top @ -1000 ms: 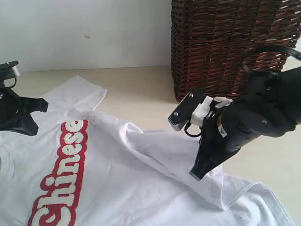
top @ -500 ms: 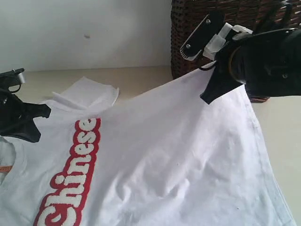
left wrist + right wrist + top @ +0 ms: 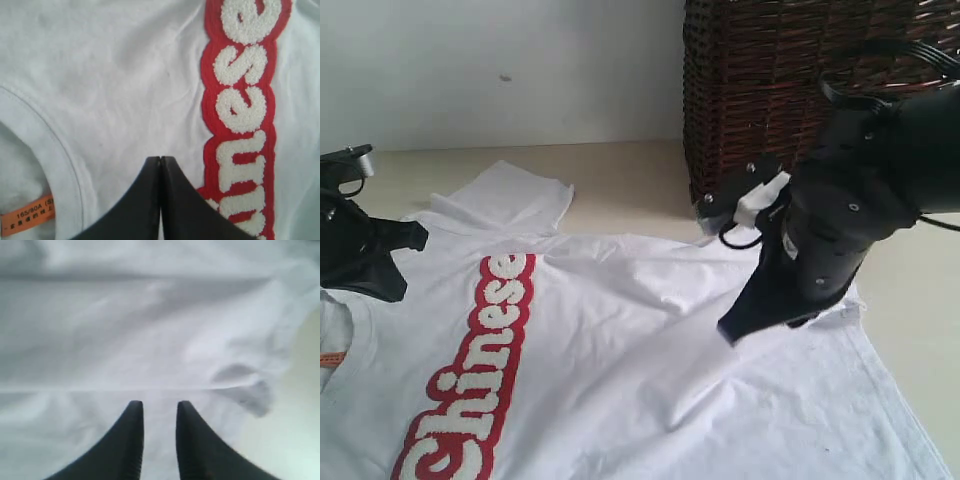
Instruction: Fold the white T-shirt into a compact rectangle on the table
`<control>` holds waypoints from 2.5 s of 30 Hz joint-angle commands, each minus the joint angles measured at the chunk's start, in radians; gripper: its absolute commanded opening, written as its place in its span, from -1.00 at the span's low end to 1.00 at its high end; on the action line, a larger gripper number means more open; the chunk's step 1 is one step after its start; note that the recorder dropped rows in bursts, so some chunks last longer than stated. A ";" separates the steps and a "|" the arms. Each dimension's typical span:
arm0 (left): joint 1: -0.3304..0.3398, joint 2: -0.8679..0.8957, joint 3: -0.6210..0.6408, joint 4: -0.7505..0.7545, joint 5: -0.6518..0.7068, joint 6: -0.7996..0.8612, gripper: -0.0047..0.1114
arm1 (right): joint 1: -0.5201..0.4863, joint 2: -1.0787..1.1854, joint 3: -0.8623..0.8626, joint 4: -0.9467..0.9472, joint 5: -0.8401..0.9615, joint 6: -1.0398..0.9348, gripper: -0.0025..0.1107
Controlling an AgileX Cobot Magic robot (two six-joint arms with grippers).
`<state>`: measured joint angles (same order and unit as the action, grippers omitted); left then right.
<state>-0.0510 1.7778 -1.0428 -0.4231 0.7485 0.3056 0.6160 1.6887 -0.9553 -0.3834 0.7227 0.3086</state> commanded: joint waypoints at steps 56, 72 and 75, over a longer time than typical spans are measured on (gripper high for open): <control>-0.053 -0.001 -0.018 -0.109 0.052 0.125 -0.92 | -0.100 0.101 0.271 0.135 -0.162 0.085 -0.96; -0.048 -0.001 -0.018 -0.069 0.037 0.103 -0.92 | -0.105 0.035 0.331 -0.110 -0.095 0.314 -0.96; -0.048 -0.001 -0.018 -0.069 0.033 0.103 -0.92 | -0.108 0.037 0.329 -0.259 0.008 0.488 -0.96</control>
<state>-0.1005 1.7778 -1.0549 -0.4945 0.7825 0.4144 0.5175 1.7133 -0.6376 -0.4938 0.6256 0.6397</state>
